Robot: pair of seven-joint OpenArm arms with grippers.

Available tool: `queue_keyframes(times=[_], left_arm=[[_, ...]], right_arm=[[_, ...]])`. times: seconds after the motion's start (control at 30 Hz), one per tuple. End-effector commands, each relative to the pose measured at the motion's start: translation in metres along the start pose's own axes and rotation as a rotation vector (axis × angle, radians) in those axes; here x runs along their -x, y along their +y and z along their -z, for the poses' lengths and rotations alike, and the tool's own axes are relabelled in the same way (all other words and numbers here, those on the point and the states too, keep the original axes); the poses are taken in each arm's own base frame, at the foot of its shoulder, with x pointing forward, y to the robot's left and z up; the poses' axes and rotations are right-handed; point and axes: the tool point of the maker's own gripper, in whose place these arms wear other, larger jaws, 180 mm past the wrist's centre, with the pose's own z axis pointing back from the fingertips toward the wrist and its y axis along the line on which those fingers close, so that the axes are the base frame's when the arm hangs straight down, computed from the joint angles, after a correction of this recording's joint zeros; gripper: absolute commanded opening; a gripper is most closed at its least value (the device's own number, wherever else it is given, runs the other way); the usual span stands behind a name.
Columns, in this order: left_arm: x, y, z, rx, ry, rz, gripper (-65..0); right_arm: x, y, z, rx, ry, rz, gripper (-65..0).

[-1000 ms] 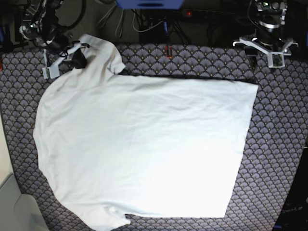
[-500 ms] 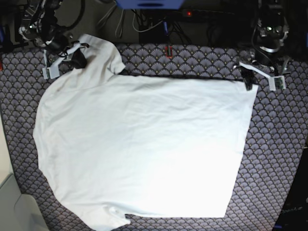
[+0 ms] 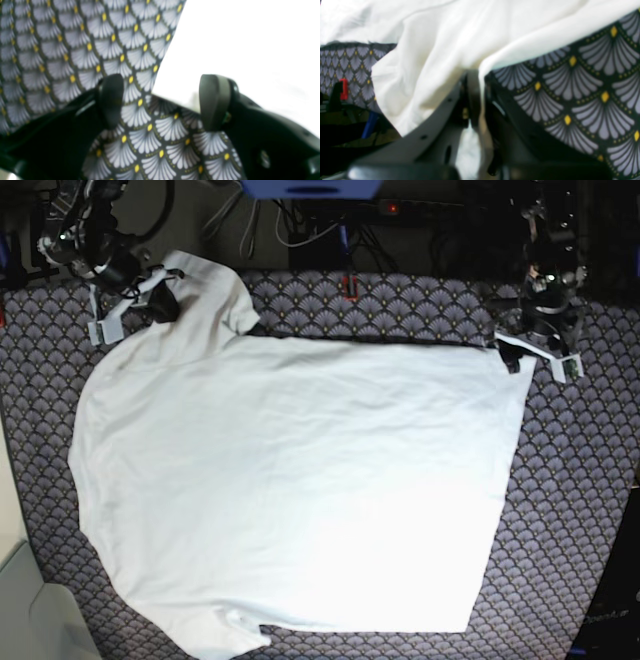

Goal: Fold the T-shirt properly
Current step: 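Lower the left gripper and pinch the opposite shoulder corner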

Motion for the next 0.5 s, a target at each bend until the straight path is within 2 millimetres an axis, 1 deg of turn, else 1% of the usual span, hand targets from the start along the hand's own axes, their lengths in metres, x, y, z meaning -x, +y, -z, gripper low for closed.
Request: queue_keyframes(times=[0.0,0.1,0.2,0.27,0.3,0.33,0.37,0.47], left_arm=[[-0.014,0.0,0.001,0.004,-0.042,0.005,-18.7],[-0.002,0.0,0.005,0.004,-0.012,-0.004,-18.7],[-0.005,-0.003,0.009,0.01,-0.016,-0.011,-18.8],[-0.002,-0.002,0.01,0.007,-0.007,-0.013,-19.8],[-0.002,-0.002,0.01,0.007,-0.007,-0.013,-22.6],[-0.002,-0.002,0.01,0.007,-0.007,-0.013,-27.2],[-0.002,-0.001,0.01,0.005,-0.008,-0.013,-33.4],[-0.008,-0.002,0.012,0.006,-0.016,-0.018,-56.4]], right_arm=[[0.032,-0.013,-0.005,0.06,0.152,-0.022,-65.0],[0.032,-0.013,-0.005,0.061,0.153,-0.022,-65.0],[0.032,-0.013,-0.005,0.061,0.153,-0.022,-65.0],[0.032,-0.013,-0.005,0.061,0.153,-0.022,-65.0],[0.032,-0.013,-0.005,0.061,0.153,-0.022,-65.0],[0.032,-0.013,-0.005,0.061,0.153,-0.022,-65.0],[0.032,-0.013,-0.005,0.061,0.153,-0.022,-65.0],[0.032,-0.013,-0.005,0.061,0.153,-0.022,-65.0]])
